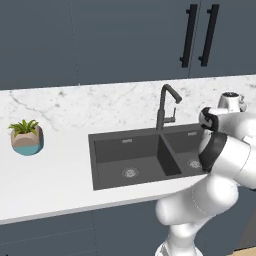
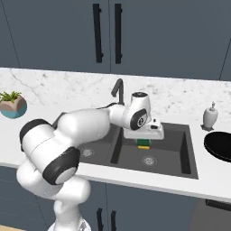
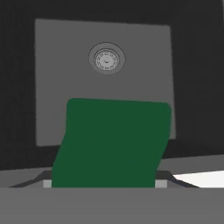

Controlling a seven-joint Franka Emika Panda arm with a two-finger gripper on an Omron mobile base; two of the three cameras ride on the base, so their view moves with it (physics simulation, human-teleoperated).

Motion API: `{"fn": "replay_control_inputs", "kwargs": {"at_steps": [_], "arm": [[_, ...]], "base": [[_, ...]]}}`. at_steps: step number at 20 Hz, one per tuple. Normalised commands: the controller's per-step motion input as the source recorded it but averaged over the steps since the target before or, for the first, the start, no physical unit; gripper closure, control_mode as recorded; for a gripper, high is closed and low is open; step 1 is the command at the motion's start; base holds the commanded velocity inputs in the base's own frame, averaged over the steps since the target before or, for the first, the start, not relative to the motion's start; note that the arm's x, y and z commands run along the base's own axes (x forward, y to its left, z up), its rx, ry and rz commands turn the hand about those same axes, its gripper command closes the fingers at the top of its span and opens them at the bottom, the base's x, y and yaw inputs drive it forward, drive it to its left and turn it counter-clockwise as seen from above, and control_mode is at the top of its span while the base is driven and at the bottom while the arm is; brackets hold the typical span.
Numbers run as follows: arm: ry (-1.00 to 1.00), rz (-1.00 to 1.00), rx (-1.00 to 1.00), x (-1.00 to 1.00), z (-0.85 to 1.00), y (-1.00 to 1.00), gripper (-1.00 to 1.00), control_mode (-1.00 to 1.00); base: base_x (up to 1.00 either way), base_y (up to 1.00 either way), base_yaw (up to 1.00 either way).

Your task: Pick the pan and sponge and place them into the sink. Then turn on the water.

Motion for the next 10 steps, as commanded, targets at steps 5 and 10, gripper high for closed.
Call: {"fn": "replay_control_inputs", "kwargs": {"at_steps": [5,10], "arm": [[0.04,-0.01,0.01,0.40,-0.25,-0.15,1.00,-1.00],[0.00,-0.02,0.05,0.46,-0.41,-0.24,1.00,-1.00]], "base": [[0.00,0.00,0.00],[0.00,0.00,0.00]]}}
